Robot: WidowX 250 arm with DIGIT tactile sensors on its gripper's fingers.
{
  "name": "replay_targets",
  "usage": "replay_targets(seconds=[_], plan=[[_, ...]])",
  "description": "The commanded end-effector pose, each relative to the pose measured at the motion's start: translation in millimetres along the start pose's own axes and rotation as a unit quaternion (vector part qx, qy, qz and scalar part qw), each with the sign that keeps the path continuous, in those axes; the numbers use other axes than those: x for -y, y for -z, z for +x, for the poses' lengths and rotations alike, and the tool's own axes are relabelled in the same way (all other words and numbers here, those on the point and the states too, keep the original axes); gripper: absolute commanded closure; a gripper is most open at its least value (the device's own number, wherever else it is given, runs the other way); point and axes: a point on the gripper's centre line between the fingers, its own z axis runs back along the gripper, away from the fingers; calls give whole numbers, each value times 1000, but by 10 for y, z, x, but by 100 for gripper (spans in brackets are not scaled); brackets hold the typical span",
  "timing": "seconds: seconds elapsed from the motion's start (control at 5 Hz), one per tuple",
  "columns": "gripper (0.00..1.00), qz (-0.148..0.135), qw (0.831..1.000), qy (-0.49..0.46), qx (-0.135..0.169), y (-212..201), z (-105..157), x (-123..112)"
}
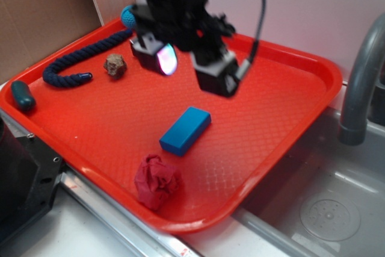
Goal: Grab the blue block.
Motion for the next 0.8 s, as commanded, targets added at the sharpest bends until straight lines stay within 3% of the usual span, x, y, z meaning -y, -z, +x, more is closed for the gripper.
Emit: replay_targets(seconds=[0.0,0.2,0.4,0.6], plan=[[0,-3,1000,9,-22,244,0,-110],[0,-6,999,18,-41,404,-21,-255],[0,-4,997,40,-69,622,74,-115],[33,55,995,27,-74,470,116,6]])
